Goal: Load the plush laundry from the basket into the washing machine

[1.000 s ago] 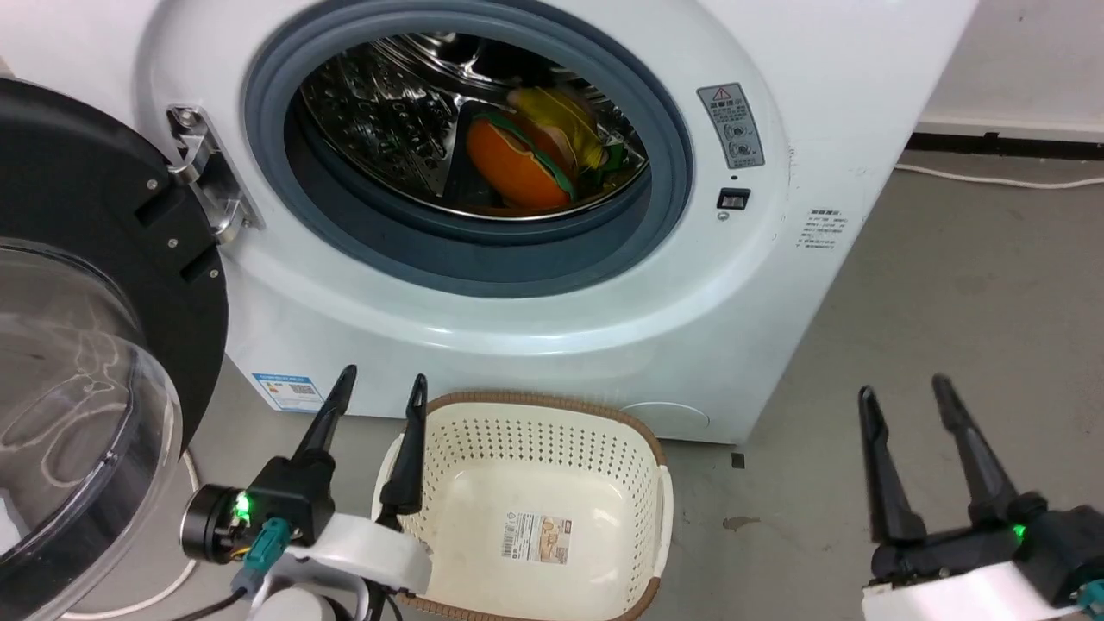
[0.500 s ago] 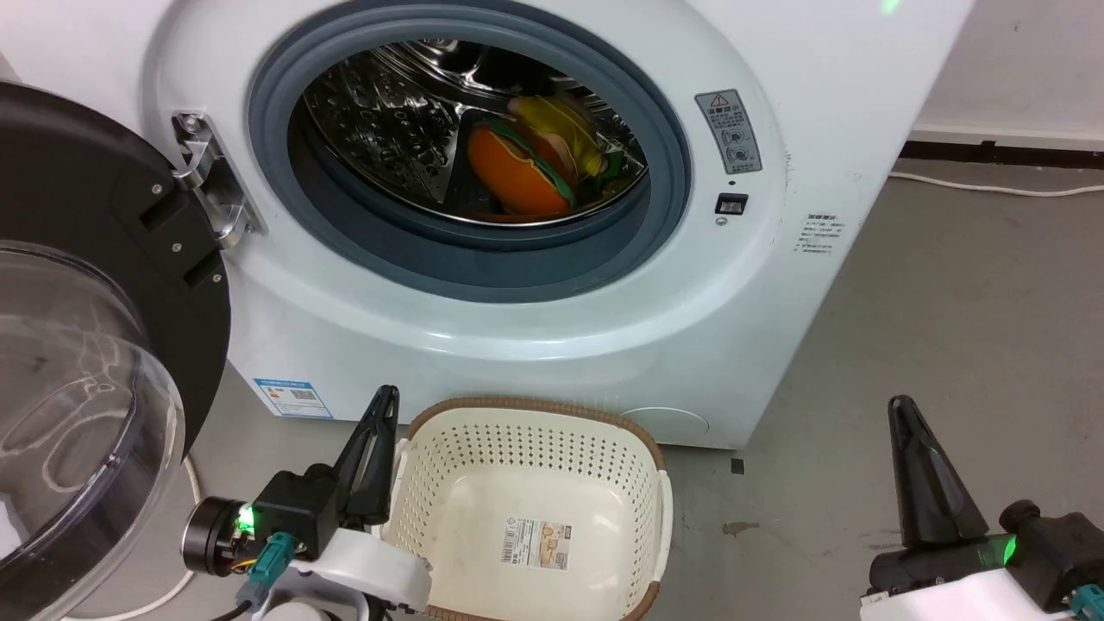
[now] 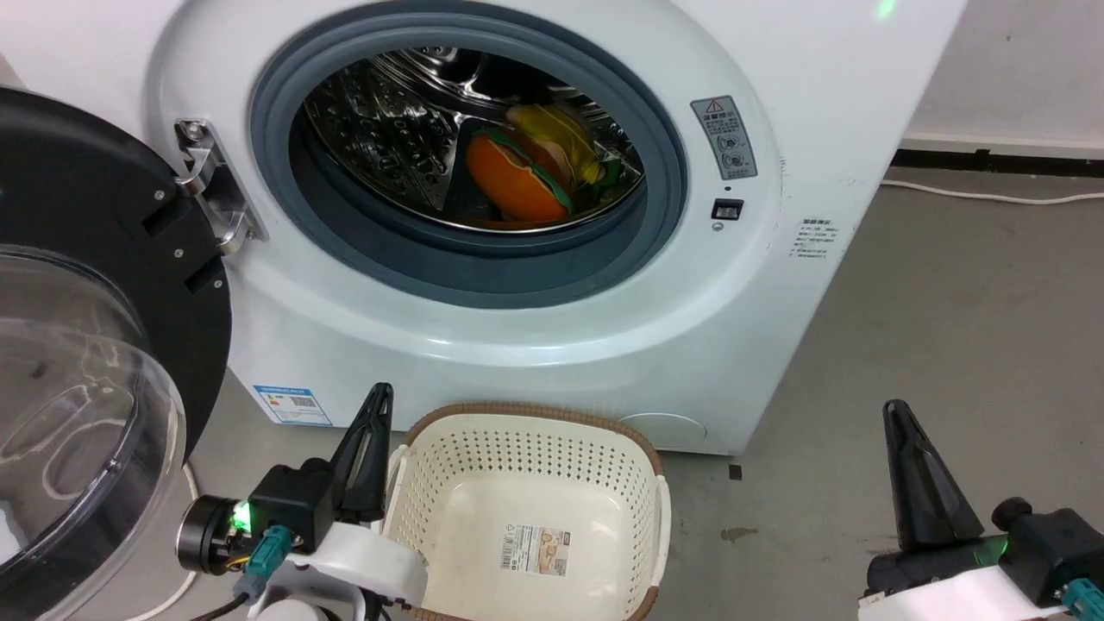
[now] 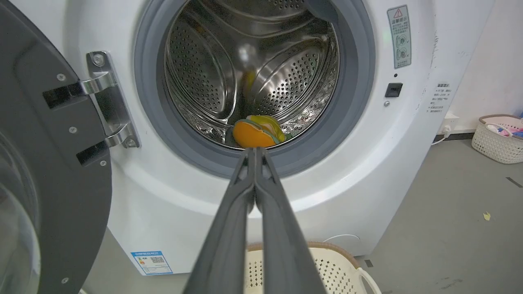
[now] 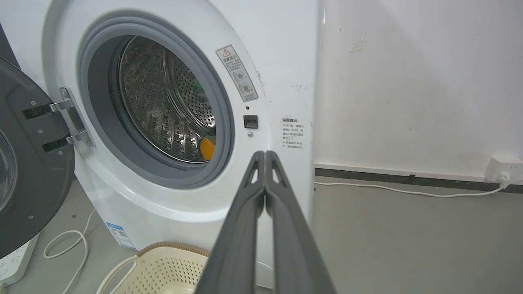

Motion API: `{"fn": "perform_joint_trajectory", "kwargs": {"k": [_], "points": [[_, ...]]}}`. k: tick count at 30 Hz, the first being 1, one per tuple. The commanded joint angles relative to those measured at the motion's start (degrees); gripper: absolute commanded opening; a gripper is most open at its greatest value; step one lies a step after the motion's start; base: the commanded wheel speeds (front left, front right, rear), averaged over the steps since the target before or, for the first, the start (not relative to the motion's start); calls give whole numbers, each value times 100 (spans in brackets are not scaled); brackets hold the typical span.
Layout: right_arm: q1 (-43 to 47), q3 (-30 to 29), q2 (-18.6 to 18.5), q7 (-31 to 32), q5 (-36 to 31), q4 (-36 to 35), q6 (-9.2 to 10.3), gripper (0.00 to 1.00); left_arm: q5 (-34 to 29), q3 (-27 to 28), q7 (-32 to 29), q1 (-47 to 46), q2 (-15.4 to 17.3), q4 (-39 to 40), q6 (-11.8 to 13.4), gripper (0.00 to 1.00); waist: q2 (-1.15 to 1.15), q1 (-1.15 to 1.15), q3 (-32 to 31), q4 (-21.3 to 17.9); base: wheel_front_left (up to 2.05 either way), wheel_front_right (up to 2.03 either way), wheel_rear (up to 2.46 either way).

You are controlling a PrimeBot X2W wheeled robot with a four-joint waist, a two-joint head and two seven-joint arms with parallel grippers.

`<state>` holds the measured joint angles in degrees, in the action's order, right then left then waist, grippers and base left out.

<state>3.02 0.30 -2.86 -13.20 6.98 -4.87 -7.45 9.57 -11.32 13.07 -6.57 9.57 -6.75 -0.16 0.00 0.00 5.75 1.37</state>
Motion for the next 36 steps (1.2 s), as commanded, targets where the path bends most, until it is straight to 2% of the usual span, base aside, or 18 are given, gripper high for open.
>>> {"fn": "perform_joint_trajectory", "kwargs": {"k": [1,36], "points": [[-37,-2,0,44,-60,28,0,0,-65,49,-36,85,-42,45,2,0,0,0,-8,-2,0,0,0],[-120,-11,-1,444,-260,172,-1,0,-345,388,-434,264,-239,242,6,0,0,0,-186,-44,0,0,0]]}}
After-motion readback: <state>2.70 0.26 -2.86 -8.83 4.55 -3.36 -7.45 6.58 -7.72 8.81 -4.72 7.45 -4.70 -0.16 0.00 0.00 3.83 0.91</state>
